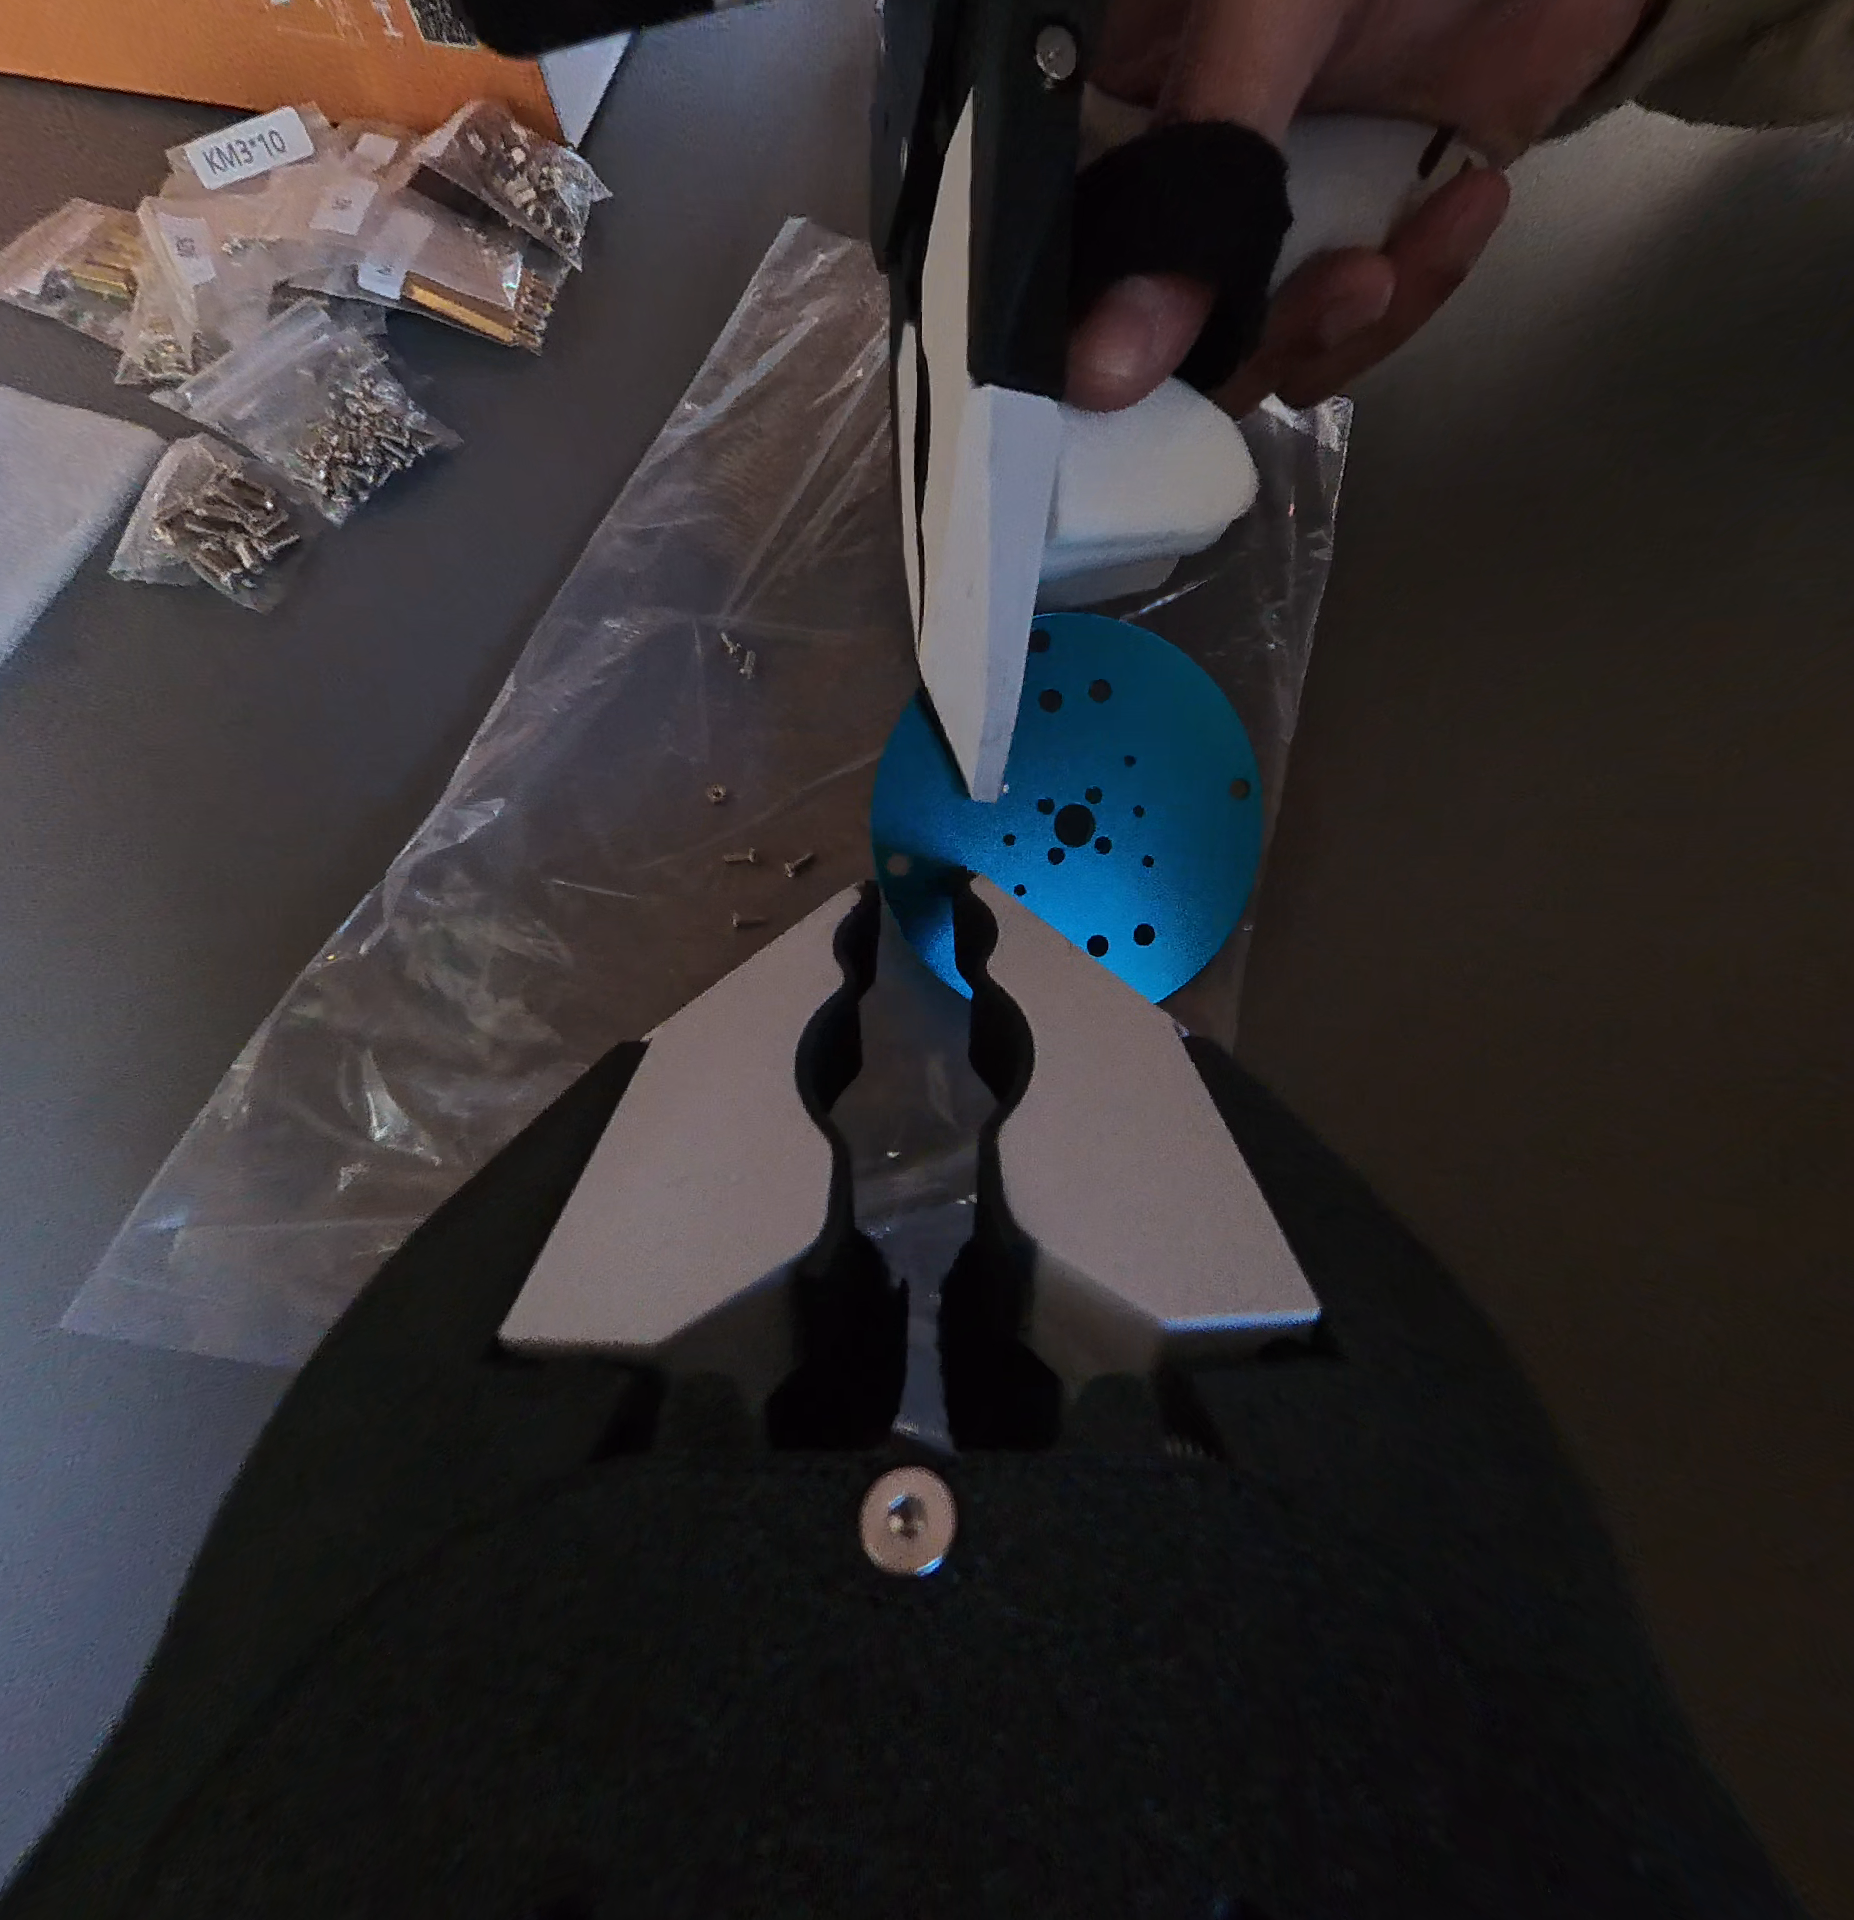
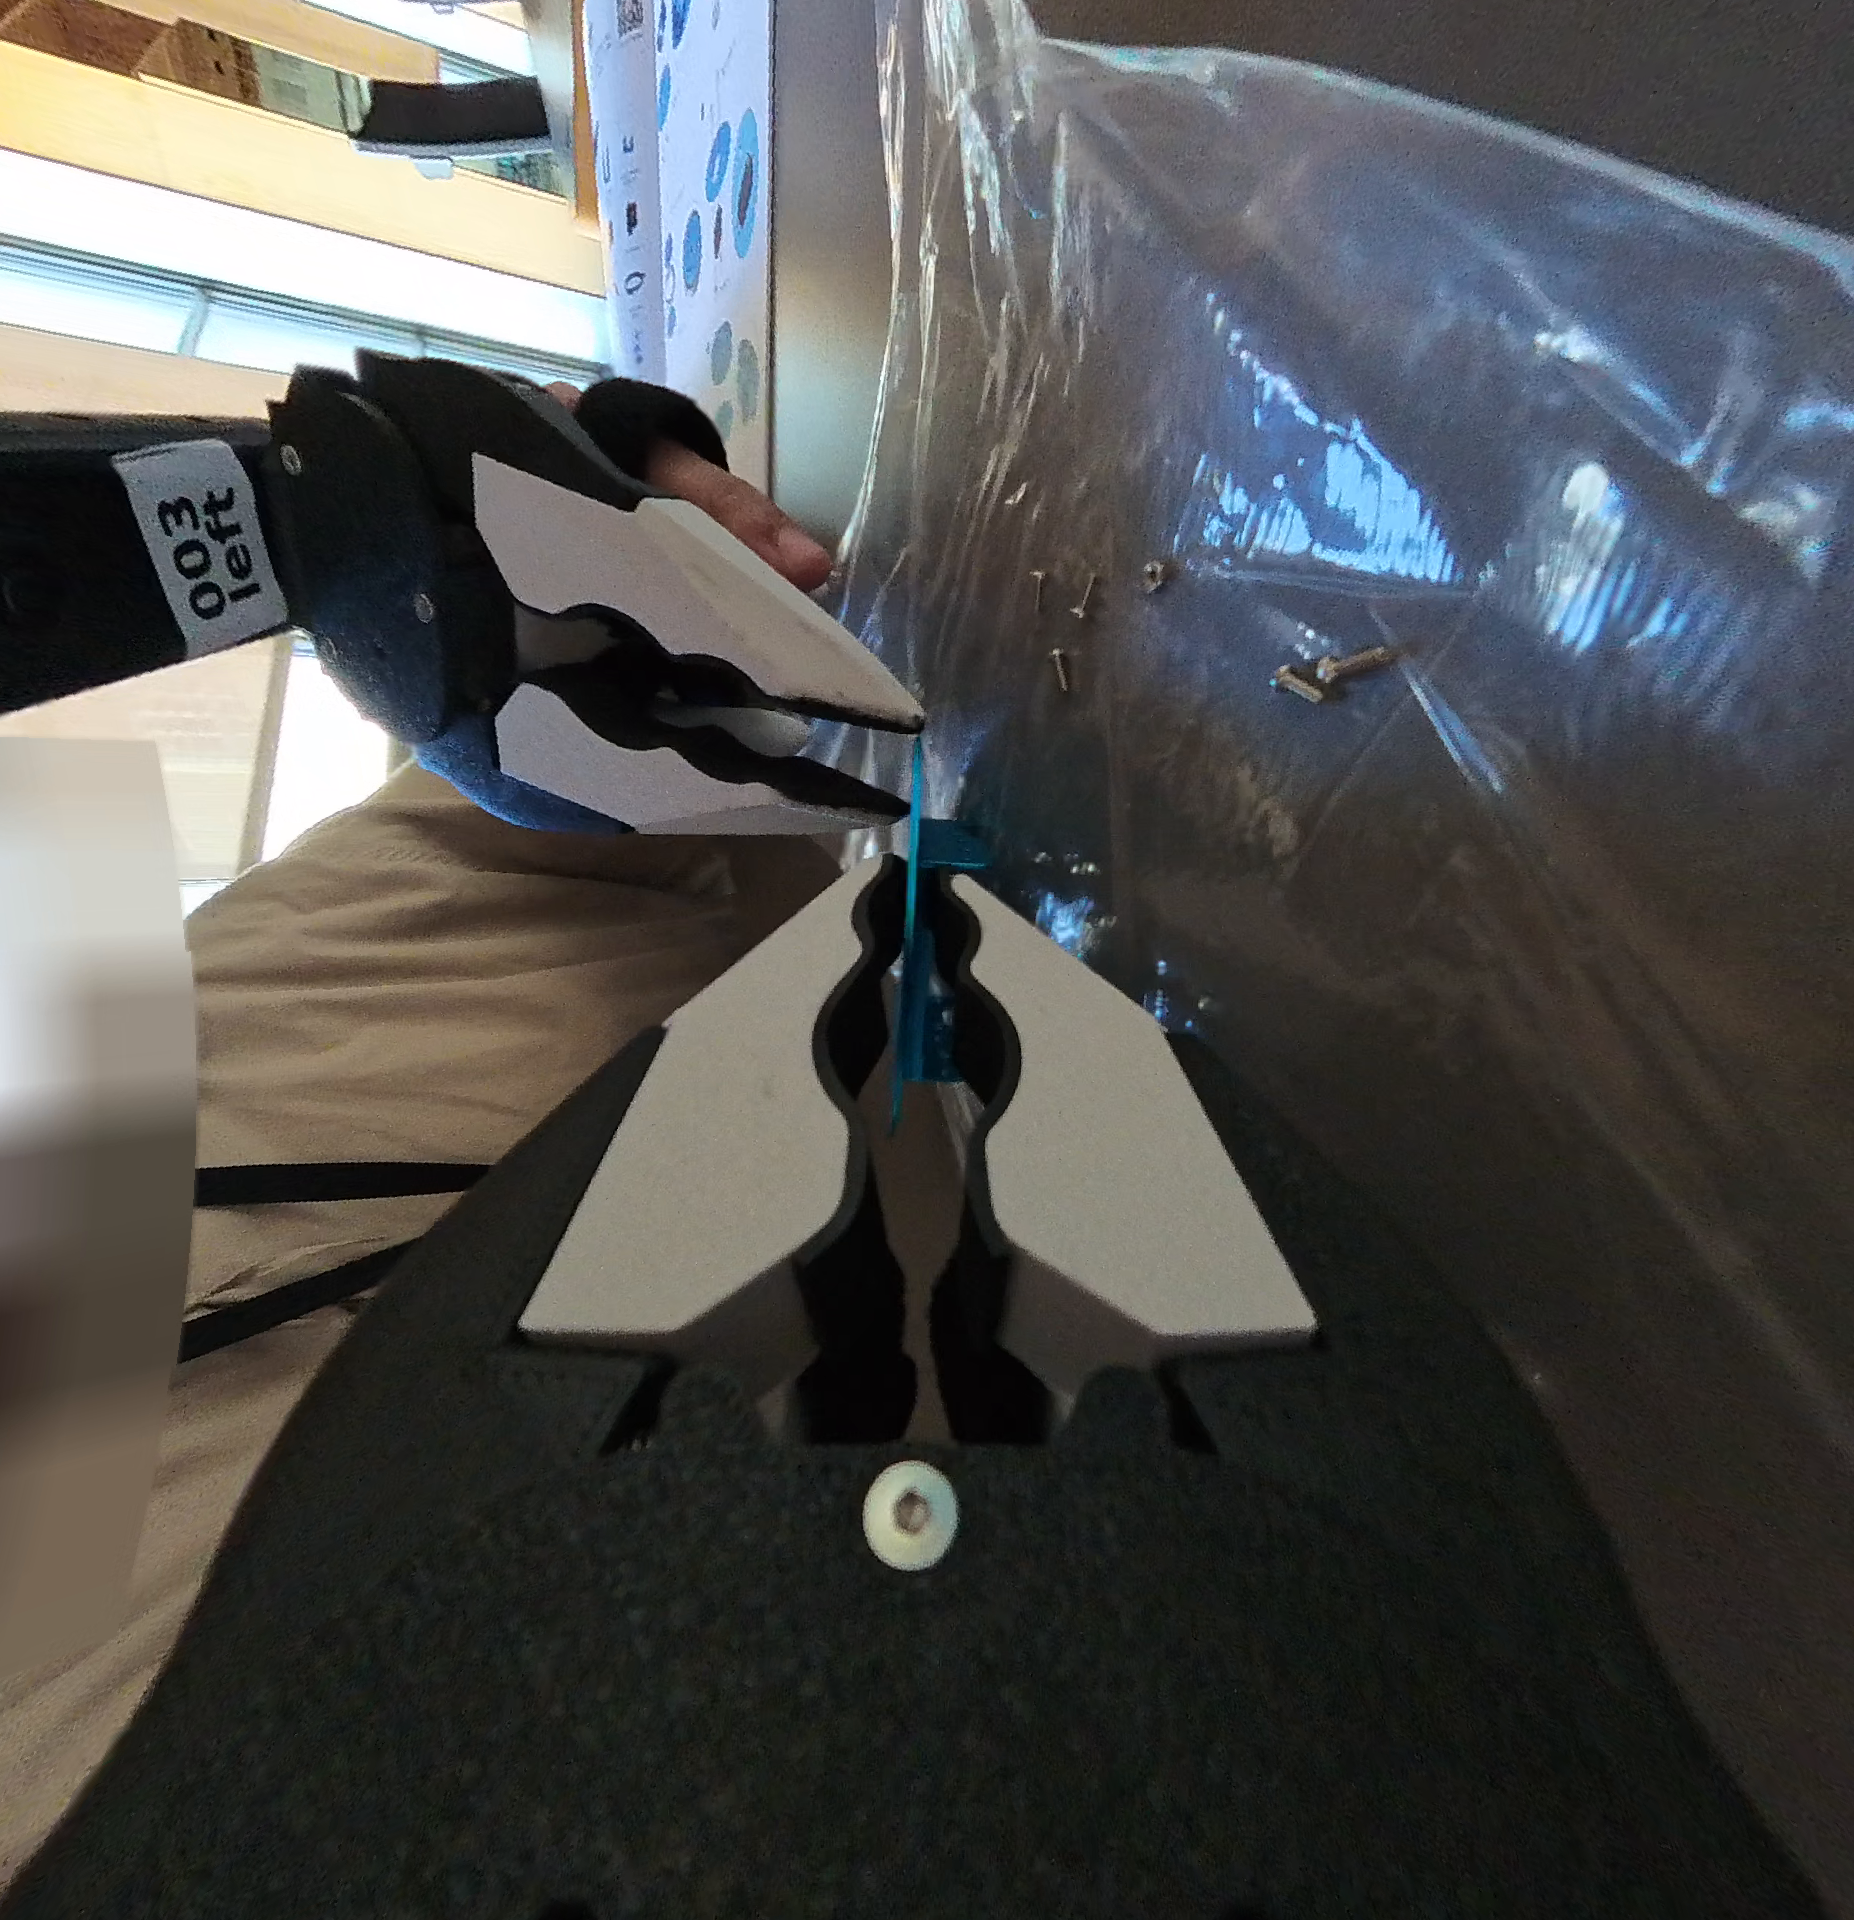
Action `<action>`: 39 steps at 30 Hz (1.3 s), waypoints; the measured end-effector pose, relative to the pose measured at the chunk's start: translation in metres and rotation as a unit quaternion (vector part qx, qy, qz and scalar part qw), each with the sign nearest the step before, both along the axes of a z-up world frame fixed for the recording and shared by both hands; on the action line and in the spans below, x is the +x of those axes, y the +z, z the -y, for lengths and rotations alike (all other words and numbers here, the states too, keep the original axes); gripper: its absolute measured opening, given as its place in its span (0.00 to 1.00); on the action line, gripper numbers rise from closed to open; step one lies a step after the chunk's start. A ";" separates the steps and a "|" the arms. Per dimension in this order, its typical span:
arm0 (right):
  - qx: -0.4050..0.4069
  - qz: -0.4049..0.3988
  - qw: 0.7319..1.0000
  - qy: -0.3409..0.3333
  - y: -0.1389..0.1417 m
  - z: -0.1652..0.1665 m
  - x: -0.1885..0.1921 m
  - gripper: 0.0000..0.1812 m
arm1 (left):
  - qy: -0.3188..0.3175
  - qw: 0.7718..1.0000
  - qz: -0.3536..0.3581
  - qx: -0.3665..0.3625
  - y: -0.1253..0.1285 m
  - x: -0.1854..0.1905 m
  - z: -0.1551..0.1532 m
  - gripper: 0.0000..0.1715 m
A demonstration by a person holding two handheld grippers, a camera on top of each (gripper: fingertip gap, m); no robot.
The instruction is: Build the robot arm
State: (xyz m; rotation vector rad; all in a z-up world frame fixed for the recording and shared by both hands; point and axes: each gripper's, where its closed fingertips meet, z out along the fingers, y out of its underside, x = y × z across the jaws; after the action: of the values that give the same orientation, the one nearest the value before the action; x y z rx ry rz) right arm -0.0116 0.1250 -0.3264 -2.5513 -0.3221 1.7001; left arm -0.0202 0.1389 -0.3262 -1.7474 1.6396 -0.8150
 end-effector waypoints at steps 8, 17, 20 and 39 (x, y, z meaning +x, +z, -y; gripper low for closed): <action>-0.011 -0.094 0.995 -0.008 0.028 0.003 -0.002 0.02 | 0.011 0.994 0.070 -0.079 0.028 -0.009 0.001 0.13; 0.100 -0.257 0.955 -0.105 0.092 -0.025 0.018 0.02 | 0.020 0.948 0.252 -0.196 0.096 -0.024 -0.009 0.17; 0.115 -0.220 0.959 -0.137 0.075 -0.037 0.024 0.01 | 0.036 0.956 0.237 -0.166 0.084 -0.020 -0.013 0.17; 0.338 0.052 0.919 -0.199 0.059 -0.059 0.077 0.02 | 0.173 0.983 0.033 -0.055 0.035 0.024 0.046 0.16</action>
State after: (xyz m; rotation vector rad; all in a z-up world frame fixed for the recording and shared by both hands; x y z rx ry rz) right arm 0.0652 0.1839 -0.2677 -2.0122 -0.3001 1.0628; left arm 0.0041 0.0924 -0.2910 -1.9866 1.2172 -0.7988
